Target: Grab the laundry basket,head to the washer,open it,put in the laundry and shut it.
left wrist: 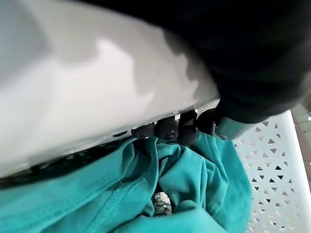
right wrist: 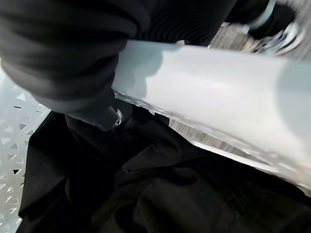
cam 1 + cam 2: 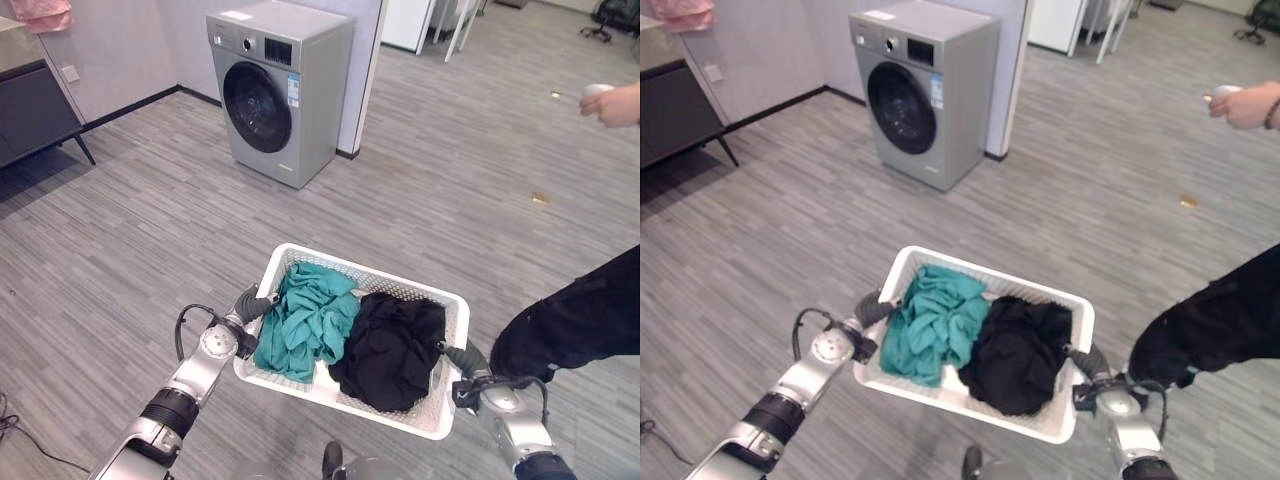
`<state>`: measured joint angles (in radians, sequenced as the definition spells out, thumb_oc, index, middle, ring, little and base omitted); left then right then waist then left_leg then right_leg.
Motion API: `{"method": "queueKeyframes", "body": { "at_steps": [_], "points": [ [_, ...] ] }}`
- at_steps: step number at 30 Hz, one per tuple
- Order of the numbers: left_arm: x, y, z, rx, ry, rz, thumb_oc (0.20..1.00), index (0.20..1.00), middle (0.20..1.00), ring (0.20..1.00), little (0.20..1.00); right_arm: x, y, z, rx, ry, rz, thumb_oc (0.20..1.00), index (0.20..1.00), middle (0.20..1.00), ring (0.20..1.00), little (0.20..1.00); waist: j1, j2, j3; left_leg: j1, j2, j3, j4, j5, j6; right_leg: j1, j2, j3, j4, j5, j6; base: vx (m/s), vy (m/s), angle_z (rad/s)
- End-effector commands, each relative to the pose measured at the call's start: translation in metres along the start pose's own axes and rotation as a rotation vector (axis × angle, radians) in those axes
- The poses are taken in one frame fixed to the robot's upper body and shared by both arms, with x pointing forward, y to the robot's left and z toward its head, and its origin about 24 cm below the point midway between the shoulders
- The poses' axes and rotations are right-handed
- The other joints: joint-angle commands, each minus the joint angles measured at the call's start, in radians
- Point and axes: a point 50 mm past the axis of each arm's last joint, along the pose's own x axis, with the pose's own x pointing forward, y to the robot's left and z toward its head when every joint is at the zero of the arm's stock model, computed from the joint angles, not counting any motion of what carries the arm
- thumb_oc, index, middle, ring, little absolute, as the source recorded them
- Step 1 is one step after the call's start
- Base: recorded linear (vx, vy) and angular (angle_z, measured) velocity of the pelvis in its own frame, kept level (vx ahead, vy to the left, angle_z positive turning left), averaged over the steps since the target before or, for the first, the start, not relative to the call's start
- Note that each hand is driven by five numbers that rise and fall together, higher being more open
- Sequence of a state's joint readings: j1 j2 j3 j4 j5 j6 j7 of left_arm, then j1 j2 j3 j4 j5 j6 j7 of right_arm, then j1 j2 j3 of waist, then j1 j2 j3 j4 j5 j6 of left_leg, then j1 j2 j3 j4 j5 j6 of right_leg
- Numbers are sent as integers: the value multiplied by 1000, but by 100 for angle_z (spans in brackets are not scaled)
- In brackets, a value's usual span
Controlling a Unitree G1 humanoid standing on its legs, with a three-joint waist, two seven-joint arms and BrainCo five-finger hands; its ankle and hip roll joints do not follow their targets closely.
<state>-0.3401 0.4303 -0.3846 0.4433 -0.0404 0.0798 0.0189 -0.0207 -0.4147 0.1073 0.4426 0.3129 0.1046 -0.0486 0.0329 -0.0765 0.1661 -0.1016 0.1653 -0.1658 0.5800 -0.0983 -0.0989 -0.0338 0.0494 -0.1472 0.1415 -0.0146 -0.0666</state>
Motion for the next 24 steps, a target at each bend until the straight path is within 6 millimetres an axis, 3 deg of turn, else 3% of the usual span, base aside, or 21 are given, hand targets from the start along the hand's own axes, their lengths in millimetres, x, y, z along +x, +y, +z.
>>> {"method": "queueKeyframes", "body": {
  "at_steps": [1, 2, 5, 12, 24],
  "points": [
    [6, 45, 29, 28, -118, 144, 200, 200, 200, 200, 200, -5, -14, 41, 115, -242, 14, 200, 200, 200, 200, 200, 12, -10, -30, 14, -55, 152, -324, 46, 80, 35, -104, 31, -101, 34, 147, 25, 84, 27],
    [7, 42, 27, 30, -109, 136, 200, 200, 200, 200, 200, -5, -17, 41, 115, -244, -5, 200, 200, 200, 200, 200, 15, -3, -26, 3, -55, 154, -329, 83, 69, 45, -103, 29, -103, 30, 149, 20, 82, -4],
    [10, 39, 27, 19, -102, 123, 200, 200, 200, 200, 200, -5, -12, 41, 129, -248, 4, 200, 200, 200, 200, 200, 12, 7, -38, 34, -85, 136, -411, 67, 63, 46, -118, 21, -114, 36, 155, 56, 79, -4],
    [8, 35, 24, 18, -96, 97, 200, 200, 200, 200, 200, -2, 1, 35, 125, -224, 44, 200, 200, 200, 200, 200, 39, 17, -73, 140, -92, 144, -561, 82, 76, 78, -130, 12, -155, 41, 169, 78, 66, 5],
    [4, 37, 16, 16, -79, 96, 200, 200, 200, 200, 200, 0, 3, 36, 124, -226, 41, 200, 200, 200, 200, 200, 53, 23, -87, 184, -101, 143, -656, 111, 79, 89, -137, -4, -202, 65, 187, 16, 27, 2]
  ]
}}
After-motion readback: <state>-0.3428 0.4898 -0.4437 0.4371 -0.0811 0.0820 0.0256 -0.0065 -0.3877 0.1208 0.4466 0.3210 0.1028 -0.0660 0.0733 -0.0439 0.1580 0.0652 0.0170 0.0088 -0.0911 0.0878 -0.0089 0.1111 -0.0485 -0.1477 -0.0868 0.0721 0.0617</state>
